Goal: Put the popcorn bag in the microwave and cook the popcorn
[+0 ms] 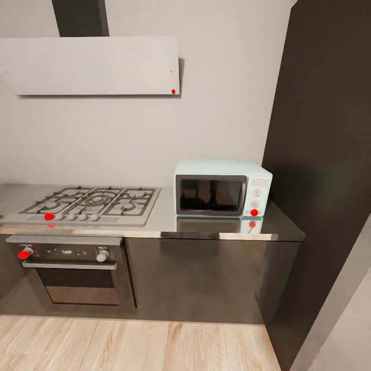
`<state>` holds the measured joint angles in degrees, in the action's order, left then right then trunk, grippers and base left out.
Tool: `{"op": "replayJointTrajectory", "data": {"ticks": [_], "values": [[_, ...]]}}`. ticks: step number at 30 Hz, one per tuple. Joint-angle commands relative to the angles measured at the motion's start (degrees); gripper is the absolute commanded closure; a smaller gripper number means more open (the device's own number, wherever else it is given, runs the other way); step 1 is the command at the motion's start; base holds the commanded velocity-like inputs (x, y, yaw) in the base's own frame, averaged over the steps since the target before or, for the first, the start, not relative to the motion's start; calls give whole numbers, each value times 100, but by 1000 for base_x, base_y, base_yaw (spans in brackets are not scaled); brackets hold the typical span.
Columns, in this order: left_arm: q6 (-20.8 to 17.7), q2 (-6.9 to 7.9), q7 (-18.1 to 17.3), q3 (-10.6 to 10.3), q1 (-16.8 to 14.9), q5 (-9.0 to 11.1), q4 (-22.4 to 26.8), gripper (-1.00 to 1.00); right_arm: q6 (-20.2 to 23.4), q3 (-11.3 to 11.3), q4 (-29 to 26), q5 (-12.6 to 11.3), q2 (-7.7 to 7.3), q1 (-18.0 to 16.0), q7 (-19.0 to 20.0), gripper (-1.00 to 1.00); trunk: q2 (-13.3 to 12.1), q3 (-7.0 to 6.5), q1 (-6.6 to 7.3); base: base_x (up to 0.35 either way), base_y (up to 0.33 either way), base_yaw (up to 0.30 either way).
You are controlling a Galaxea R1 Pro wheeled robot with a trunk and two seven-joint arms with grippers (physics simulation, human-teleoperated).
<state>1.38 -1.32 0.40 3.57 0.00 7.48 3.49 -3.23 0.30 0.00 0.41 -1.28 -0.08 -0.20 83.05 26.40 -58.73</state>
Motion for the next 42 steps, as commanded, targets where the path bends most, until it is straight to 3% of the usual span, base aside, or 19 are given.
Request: {"op": "replayJointTrajectory", "data": {"ticks": [1,10,11,13,17,21,22,26,28,31,33,42], "values": [[11,-5,4,32,0,26,3,-100,-10,8,0,8,7,-1,-11,-100,2,5,0,0,0,0],[19,-10,4,36,0,31,3,-100,10,8,-33,53,72,-1,-86,-100,2,5,0,0,0,0],[20,-14,4,37,0,33,3,-100,4,1,-342,56,76,-1,-62,-100,2,5,0,0,0,0],[20,-15,5,38,0,34,3,-100,250,0,-1526,50,82,-1,-47,-100,2,5,0,0,0,0],[20,-25,4,32,0,27,3,-100,2011,5,-4199,21,89,-1,-36,-100,2,5,0,0,0,0],[20,-26,4,30,0,26,3,-100,3307,109,-5937,5,92,-39,-33,-100,2,5,0,0,0,0],[20,-26,4,33,0,26,3,-100,3788,149,-6505,-5,98,-219,-33,-100,2,5,0,0,0,0],[20,-26,4,30,0,26,3,-100,4705,263,-7289,-62,102,-887,29,-100,2,5,0,0,0,0],[20,-20,4,34,0,26,3,-100,5296,279,-7746,-73,102,-1492,83,-100,2,5,0,0,0,0],[20,-18,4,36,0,26,3,-100,5789,263,-8075,-79,99,-2174,92,-100,2,5,0,0,0,0],[20,-17,4,31,0,26,3,-100,6172,241,-8172,-78,94,-2836,87,-100,2,5,0,0,0,0],[20,-15,4,31,0,26,3,-100,6323,240,-8192,-48,102,-4634,24,-100,2,5,0,0,0,0]]}}
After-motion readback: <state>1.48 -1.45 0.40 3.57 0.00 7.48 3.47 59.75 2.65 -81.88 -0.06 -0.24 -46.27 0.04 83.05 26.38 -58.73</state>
